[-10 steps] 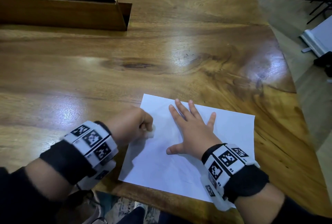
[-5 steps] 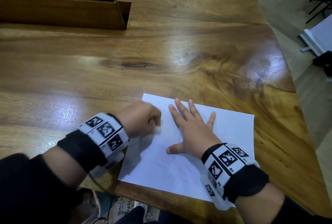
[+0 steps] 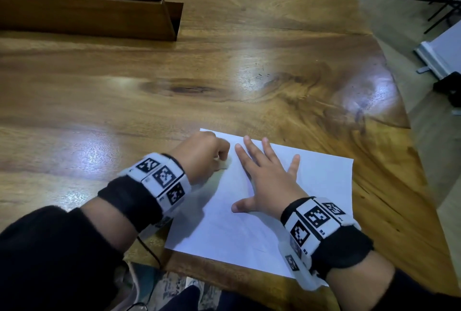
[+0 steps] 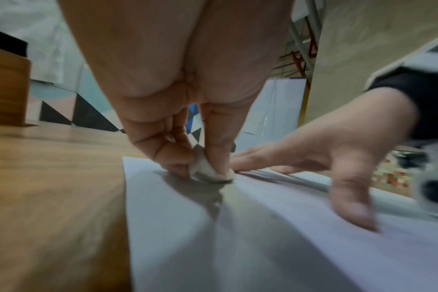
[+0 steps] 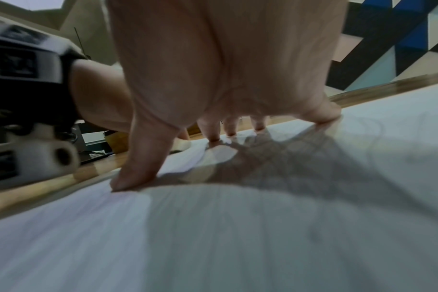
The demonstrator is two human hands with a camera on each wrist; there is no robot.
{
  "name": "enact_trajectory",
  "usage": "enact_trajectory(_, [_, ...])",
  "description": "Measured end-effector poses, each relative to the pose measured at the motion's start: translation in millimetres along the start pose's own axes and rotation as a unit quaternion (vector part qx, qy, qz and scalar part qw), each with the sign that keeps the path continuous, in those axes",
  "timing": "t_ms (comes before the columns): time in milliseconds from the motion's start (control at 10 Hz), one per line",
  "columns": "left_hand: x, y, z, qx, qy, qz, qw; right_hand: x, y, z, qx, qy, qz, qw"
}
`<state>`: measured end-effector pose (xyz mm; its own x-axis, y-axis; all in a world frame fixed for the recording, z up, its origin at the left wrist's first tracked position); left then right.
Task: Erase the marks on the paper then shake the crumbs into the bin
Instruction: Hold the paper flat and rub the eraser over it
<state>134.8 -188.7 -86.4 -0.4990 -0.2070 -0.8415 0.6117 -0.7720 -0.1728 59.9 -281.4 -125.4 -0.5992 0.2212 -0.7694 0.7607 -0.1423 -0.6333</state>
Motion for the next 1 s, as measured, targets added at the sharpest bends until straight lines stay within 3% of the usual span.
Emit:
enact_trajectory(200, [20, -29, 15, 0.031, -0.016, -0.097, 0.995, 0, -1, 0, -0.001, 0.001, -0.001, 1.0])
enact_trajectory(300, [1, 0, 7, 0.019, 0.009, -0.028, 0.999, 0, -1, 0, -0.002, 0.003, 0.001, 1.0])
enact_trajectory(400, [4, -3, 10, 0.02, 0.017, -0.023, 0.999, 1, 0, 0, -0.002, 0.002, 0.0, 1.0])
enact_trajectory(500, [25, -29, 19, 0.05, 0.0, -0.098, 0.994, 0, 0, 0, -0.003, 0.0, 0.002, 1.0])
enact_trajectory(600, [16, -16, 14, 0.032, -0.004, -0.081, 0.996, 0, -1, 0, -0.005, 0.003, 0.0, 1.0])
enact_trajectory(700, [-1, 7, 5, 0.01, 0.004, -0.004, 1.0, 0, 0, 0, -0.005, 0.005, 0.0, 1.0])
enact_trajectory(900, [26, -33, 21, 0.051, 0.021, -0.077, 0.995, 1, -1, 0, -0.006, 0.005, 0.001, 1.0])
enact_trajectory(1000, [23, -35, 14, 0.026, -0.02, -0.053, 0.998, 1, -1, 0, -0.01, 0.009, -0.001, 1.0])
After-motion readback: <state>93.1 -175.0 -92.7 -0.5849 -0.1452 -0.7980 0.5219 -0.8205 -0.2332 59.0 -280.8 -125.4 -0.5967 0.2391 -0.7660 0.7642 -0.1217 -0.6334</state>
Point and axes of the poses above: each hand's wrist, its own y-axis towards the middle knuckle, its own x-axis out of the palm, z = x × y, the point moved 8 cm from there along y, towards the middle knuckle, and after that the axes turned 14 degrees about x, right-handed, at the moved point
